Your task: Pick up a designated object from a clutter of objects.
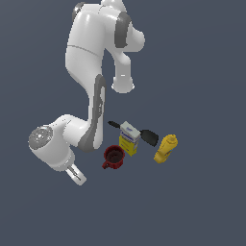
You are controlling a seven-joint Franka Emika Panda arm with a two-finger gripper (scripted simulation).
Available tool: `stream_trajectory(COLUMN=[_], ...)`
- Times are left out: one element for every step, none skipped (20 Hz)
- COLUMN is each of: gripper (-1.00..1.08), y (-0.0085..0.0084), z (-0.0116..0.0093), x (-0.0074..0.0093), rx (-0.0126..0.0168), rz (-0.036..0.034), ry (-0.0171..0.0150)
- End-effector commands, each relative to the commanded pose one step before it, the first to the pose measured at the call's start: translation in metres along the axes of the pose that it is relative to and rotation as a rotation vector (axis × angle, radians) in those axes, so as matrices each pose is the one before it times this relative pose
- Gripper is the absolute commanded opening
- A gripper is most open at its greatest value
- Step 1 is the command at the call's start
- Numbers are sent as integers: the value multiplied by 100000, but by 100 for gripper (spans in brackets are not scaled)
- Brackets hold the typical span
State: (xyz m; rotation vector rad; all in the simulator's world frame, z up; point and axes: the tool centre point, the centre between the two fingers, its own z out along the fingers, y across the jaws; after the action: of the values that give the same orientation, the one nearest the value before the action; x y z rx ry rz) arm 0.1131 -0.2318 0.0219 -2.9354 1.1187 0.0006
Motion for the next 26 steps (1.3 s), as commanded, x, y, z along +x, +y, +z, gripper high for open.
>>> stream_trajectory(gripper=[-100, -100, -100, -100, -100, -100, -100, -100, -100, -100, -100, -100, -100, -100, -100, -100, -100, -100, -100, -100, -100, -100, -100, -100, -100, -100], y=[5, 0, 0, 0, 0, 0, -36, -12, -37, -61, -86, -111, -137, -164, -192, -221, -251, -281, -313, -343, -379, -414, -450, -488, -527, -566], z=[-8, 0, 0, 0, 0, 0, 14, -16, -49, -82, -115, -149, -184, -221, -258, -297, -337, -378, -420, -463, -509, -556, -604, -655, -708, -760], x=[24, 0, 0, 0, 0, 0, -29, -15, -46, -77, -108, -139, -172, -206, -241, -277, -314, -352, -391, -430, -473, -515, -560, -606, -654, -701], rx=[8, 0, 0, 0, 0, 0, -20, 0, 0, 0, 0, 0, 0, 0, 0, 0, 0, 0, 0, 62, 0, 0, 0, 0, 0, 0], rz=[15, 0, 0, 0, 0, 0, -59, 0, 0, 0, 0, 0, 0, 0, 0, 0, 0, 0, 0, -1, 0, 0, 0, 0, 0, 0], ry=[37, 0, 0, 0, 0, 0, -30, 0, 0, 0, 0, 0, 0, 0, 0, 0, 0, 0, 0, -30, 0, 0, 0, 0, 0, 0])
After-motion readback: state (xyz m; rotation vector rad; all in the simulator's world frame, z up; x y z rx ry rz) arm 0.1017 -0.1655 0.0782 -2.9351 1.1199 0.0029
